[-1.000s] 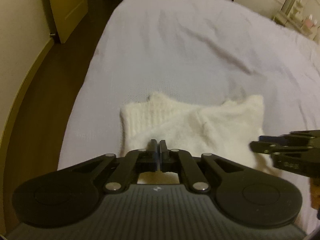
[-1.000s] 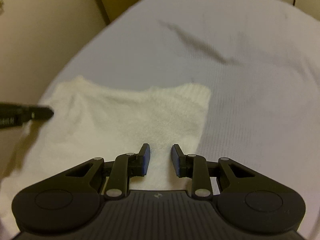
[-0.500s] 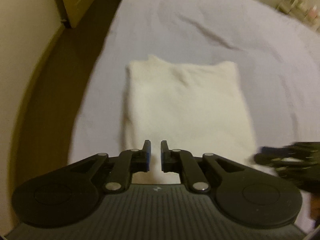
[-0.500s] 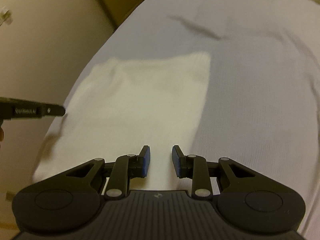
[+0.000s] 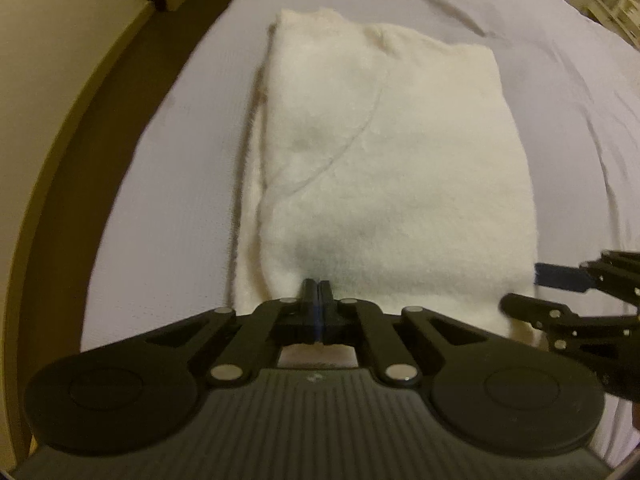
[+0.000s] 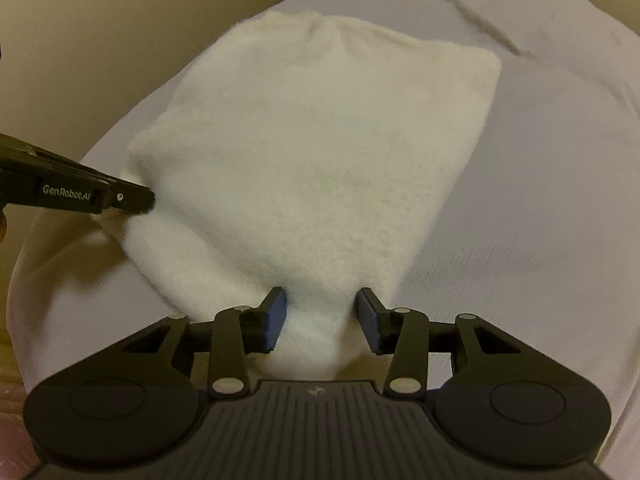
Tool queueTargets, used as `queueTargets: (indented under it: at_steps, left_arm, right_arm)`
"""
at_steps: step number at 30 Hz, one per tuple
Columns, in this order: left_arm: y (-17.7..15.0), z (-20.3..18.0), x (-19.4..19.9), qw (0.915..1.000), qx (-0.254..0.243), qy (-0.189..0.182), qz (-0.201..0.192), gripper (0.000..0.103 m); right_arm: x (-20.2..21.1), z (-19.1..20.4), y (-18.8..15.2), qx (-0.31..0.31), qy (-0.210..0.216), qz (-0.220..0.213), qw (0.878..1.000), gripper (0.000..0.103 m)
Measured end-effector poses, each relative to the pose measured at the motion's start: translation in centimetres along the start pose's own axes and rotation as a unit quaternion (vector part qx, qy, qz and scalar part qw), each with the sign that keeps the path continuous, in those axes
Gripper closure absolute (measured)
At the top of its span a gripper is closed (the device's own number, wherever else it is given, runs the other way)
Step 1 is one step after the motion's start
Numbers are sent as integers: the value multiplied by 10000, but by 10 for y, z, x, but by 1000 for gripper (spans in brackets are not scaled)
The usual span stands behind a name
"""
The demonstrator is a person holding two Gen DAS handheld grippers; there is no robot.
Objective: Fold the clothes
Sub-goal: 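Open both tools and pull them back from the folded sweater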
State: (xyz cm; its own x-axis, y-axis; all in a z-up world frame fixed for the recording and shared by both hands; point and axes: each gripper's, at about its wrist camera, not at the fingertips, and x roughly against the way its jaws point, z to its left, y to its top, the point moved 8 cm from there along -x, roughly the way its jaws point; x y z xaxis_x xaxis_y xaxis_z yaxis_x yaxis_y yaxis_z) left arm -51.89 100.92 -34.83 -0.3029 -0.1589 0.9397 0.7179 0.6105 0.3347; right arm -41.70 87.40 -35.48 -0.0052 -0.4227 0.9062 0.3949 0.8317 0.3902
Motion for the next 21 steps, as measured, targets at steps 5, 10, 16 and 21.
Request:
queueTargets:
  at_steps: [5,10,16,21]
  left_arm:
    - [-6,-8,45,9989,441,62,-136,72]
    - [-26,-23,100,9954,608,657,-350,51]
    - [-48,-51,172,9873,1020,851,-868,33]
    - [-77,-84,218,9795,1365,1166,-919,27]
  right_arm:
    - [32,-2,2,-178,100,-232,9995,60]
    - [75,-6,-10,-364,241,-366,9984,32]
    - [132,-17,-22,-499,267,-709,9959,14]
    - [177,-28,-32,-471,273,-879,9946,13]
